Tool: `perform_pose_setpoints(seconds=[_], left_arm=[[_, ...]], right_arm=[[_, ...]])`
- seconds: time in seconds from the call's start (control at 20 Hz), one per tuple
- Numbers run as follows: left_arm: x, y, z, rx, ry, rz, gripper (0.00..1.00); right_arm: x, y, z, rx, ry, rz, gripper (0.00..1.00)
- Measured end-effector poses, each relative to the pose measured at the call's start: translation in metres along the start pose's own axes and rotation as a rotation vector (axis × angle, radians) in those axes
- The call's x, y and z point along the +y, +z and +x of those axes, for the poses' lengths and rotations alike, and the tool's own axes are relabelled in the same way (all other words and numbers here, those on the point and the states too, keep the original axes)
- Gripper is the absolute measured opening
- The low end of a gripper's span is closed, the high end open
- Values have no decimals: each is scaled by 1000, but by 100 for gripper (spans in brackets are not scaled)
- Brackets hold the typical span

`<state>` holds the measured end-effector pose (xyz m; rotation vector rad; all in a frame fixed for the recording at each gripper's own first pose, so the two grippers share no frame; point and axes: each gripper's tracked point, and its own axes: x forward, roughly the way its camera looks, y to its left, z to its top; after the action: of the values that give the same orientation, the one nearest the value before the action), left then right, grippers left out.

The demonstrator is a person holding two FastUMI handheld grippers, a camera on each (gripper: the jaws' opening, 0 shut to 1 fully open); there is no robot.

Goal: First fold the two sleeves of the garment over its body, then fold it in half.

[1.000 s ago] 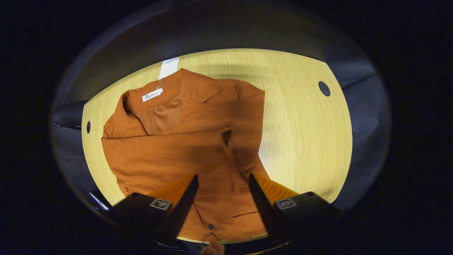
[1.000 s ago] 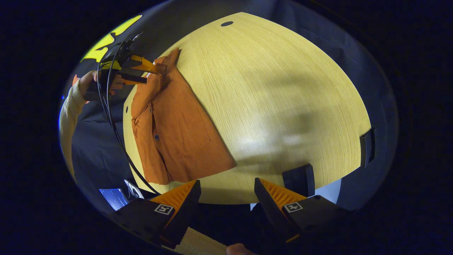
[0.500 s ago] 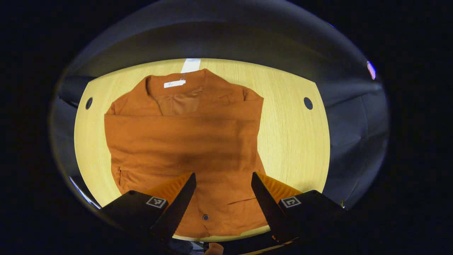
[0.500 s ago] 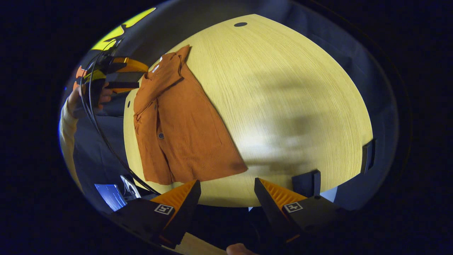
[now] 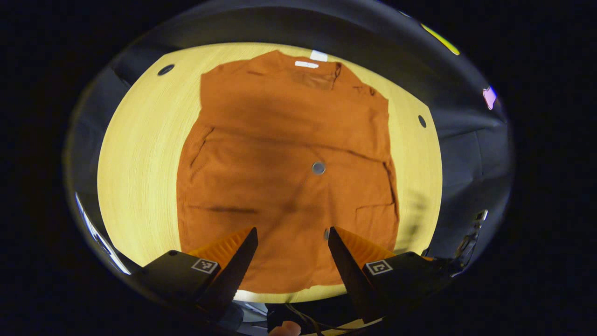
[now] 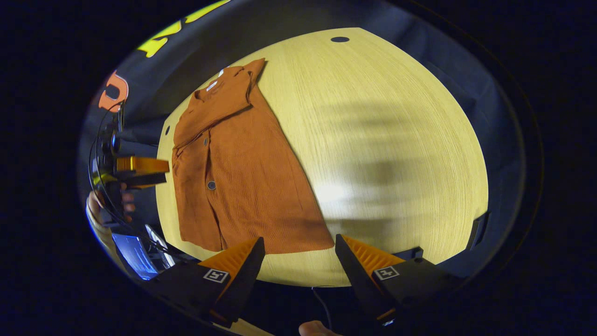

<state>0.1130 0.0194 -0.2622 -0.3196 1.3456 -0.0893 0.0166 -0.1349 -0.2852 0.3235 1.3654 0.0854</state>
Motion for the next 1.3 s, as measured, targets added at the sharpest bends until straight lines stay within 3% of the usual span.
perform_pose_setpoints(seconds=[0.2, 0.25, 0.4, 0.65, 0.75, 0.85, 0.95, 1.05, 1.2, 1.3], left_arm=[[58, -65, 1, 42, -17, -48, 99], [71, -77, 1, 47, -36, -42, 99], [112, -109, 5, 31, -62, -3, 99], [159, -138, -2, 67, -135, -105, 99], [165, -131, -2, 71, -176, -90, 99], [171, -127, 0, 95, -212, -76, 98], [185, -124, 2, 126, -204, -76, 98], [200, -120, 1, 135, -188, -73, 98], [201, -120, -2, 150, -253, -127, 98], [195, -124, -3, 147, -283, -105, 97]], right_arm=[[-6, -9, 10, 34, -17, -169, 96], [-8, -11, 13, 38, -16, -205, 92], [-16, -19, 19, 76, 7, -237, 96], [-40, -15, 26, 102, -3, -162, 93], [-45, -16, 27, 126, 37, -137, 96], [-47, -15, 28, 146, 85, -105, 93], [-44, -11, 28, 150, 136, -37, 96], [-49, -15, 31, 158, 135, -33, 96], [-54, -20, 39, 190, 131, -35, 96], [-50, -13, 40, 194, 168, 2, 95]])
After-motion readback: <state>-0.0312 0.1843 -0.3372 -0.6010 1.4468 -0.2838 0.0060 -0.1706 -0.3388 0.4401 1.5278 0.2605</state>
